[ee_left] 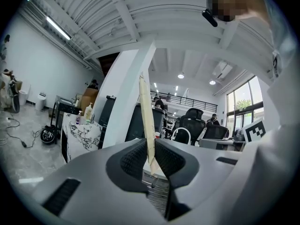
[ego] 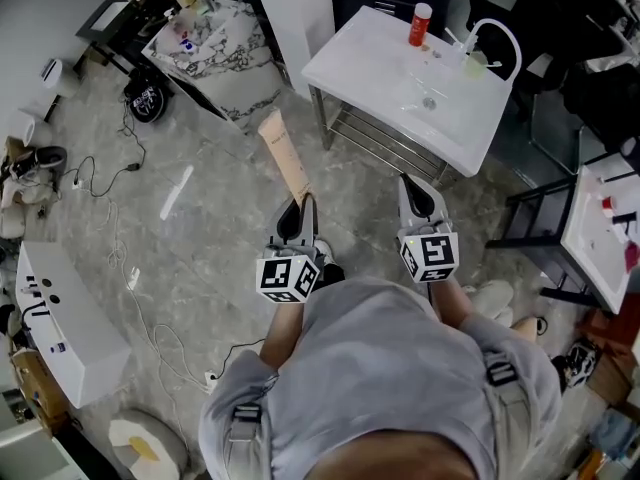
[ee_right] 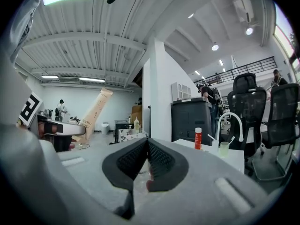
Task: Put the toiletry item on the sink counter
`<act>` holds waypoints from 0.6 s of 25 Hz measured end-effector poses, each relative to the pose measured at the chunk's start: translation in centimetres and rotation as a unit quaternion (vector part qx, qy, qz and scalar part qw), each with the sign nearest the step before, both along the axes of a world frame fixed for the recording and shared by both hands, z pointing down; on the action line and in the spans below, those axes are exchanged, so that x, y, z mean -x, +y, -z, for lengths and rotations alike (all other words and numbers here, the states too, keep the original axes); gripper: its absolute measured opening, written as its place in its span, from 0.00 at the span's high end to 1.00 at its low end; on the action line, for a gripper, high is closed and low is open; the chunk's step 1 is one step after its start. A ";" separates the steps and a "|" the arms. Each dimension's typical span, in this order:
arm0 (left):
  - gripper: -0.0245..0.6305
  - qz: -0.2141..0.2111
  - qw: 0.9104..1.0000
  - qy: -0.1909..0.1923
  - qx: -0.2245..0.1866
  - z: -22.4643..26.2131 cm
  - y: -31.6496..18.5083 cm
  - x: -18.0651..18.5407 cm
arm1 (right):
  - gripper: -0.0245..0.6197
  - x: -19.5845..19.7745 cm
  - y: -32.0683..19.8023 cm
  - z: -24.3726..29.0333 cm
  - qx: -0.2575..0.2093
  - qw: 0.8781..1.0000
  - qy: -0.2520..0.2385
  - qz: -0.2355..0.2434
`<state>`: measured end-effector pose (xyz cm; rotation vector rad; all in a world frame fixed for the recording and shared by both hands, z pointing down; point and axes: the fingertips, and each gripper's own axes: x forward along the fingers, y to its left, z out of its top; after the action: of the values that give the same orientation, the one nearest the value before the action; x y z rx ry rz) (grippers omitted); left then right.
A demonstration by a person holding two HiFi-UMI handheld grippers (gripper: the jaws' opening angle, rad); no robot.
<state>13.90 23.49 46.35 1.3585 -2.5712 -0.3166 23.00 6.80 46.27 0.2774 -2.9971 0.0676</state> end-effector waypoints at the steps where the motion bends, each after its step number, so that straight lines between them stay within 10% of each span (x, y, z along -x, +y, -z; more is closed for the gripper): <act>1: 0.89 -0.001 1.000 0.000 0.000 0.0 0.2 1.0 | 0.95 1.0 0.1 0.0 0.000 1.000 0.001 -0.002; 15: 0.89 -0.033 0.999 -0.006 -0.001 0.5 2.9 14.1 | 0.95 14.8 3.5 0.7 0.002 1.000 -0.009 -0.019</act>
<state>-0.15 26.38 45.84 1.4462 -2.5303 -0.2996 8.20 10.34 45.53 0.3342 -3.0101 0.0790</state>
